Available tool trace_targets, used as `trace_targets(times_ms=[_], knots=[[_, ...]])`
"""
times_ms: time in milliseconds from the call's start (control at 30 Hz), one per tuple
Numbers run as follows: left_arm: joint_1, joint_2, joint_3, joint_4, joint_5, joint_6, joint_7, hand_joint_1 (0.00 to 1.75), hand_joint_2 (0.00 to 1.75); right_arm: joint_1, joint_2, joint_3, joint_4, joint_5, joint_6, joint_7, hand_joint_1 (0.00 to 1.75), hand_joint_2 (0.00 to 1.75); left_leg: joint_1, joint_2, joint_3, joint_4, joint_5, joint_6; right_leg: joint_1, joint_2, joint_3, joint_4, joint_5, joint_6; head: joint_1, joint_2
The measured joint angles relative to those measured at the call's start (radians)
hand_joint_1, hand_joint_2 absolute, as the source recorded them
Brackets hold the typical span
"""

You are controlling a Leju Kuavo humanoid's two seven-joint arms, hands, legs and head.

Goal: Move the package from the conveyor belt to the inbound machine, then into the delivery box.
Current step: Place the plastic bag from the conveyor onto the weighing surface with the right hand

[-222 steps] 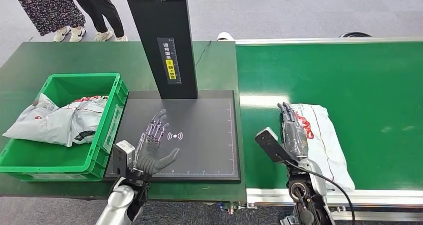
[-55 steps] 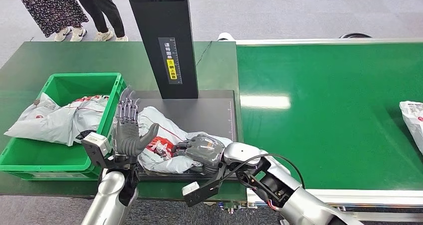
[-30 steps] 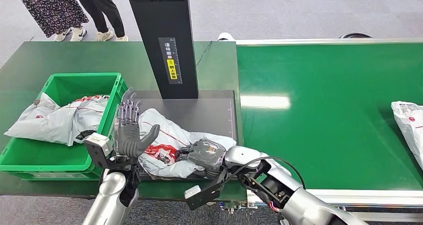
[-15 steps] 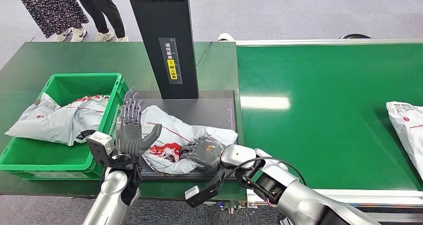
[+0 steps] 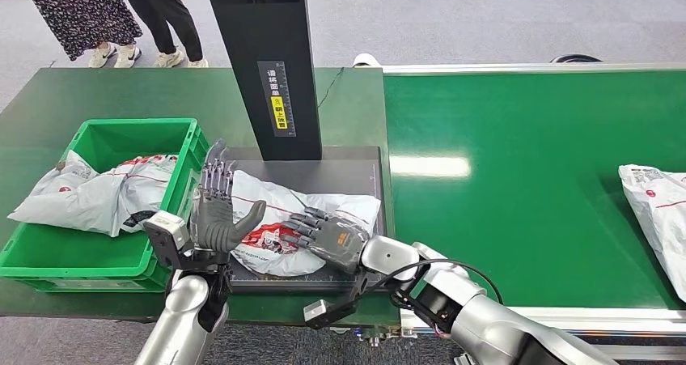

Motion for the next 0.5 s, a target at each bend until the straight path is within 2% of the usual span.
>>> trace_targets(times_ms=[167,300,500], knots=[[-0.009,0.000,0.000,0.009,0.000,-0.001,0.000,0.00,1.75,0.023,0.005,-0.070,-0.013,-0.125,0.033,-0.086,0.00,1.75,0.000,0.000,0.000,0.000,0.000,0.000,0.000,0.000,0.000,0.000,0.000,0.000,0.000,0.000],[-0.011,0.001,0.000,0.015,0.000,-0.001,0.000,0.00,1.75,0.041,-0.001,-0.122,-0.048,-0.179,0.048,-0.123,0.00,0.00,0.000,0.000,-0.001,0.000,0.000,0.000,0.000,0.000,-0.001,0.000,0.000,0.000,0.000,0.000],[-0.011,0.004,0.000,0.016,0.005,0.001,-0.005,0.00,1.75,0.072,-0.020,-0.214,-0.141,-0.289,0.011,-0.181,0.00,0.00,0.000,0.000,-0.001,0.000,0.000,0.000,0.000,0.000,-0.001,0.000,0.000,0.000,0.000,0.000]])
